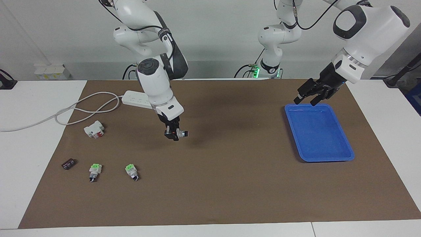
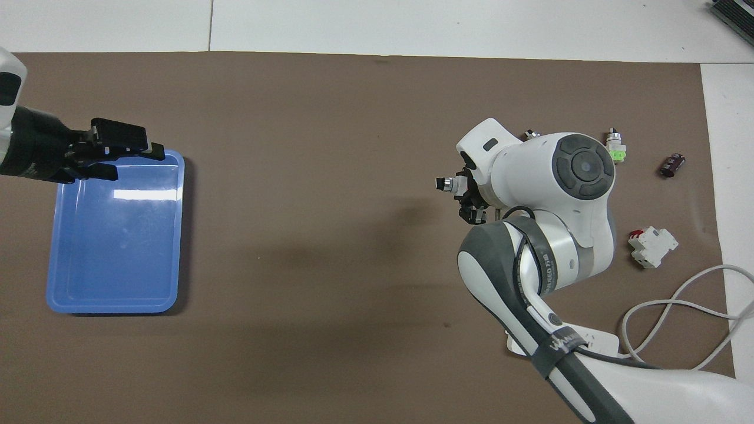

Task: Turn and place switch with both arms
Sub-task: 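Carry the switch with the right gripper while the left gripper approaches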

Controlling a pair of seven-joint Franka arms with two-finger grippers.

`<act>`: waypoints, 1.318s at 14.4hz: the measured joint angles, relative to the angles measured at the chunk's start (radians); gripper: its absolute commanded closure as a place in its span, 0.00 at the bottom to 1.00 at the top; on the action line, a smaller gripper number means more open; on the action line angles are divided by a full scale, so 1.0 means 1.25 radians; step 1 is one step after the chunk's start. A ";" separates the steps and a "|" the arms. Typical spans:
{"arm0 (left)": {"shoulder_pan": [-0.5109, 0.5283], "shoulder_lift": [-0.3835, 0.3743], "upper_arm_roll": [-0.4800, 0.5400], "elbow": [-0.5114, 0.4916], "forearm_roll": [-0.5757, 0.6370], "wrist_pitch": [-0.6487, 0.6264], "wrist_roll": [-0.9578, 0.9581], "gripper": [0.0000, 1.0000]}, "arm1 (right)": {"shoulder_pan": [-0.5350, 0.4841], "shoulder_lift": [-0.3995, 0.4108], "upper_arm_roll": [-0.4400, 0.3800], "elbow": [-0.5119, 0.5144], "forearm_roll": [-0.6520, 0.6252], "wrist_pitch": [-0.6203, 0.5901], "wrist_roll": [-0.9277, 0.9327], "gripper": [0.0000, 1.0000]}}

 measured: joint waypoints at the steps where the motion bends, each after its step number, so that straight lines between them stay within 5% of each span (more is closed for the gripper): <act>1: 0.000 0.008 0.000 -0.005 -0.041 0.009 -0.003 0.12 | 0.000 0.001 0.000 0.014 0.011 -0.015 0.000 1.00; 6: -0.011 0.018 -0.001 -0.090 -0.235 0.063 -0.004 0.36 | 0.002 0.001 0.052 0.034 0.023 -0.026 0.001 1.00; 9: -0.087 0.016 -0.005 -0.154 -0.302 0.157 -0.024 0.49 | 0.004 -0.013 0.066 0.041 0.063 -0.026 0.001 1.00; 14: -0.230 0.015 -0.008 -0.202 -0.370 0.336 -0.123 0.53 | 0.004 -0.059 0.068 0.041 0.132 -0.053 -0.009 1.00; 19: -0.295 0.015 -0.008 -0.209 -0.408 0.412 -0.176 0.62 | 0.004 -0.089 0.068 0.041 0.181 -0.079 -0.013 1.00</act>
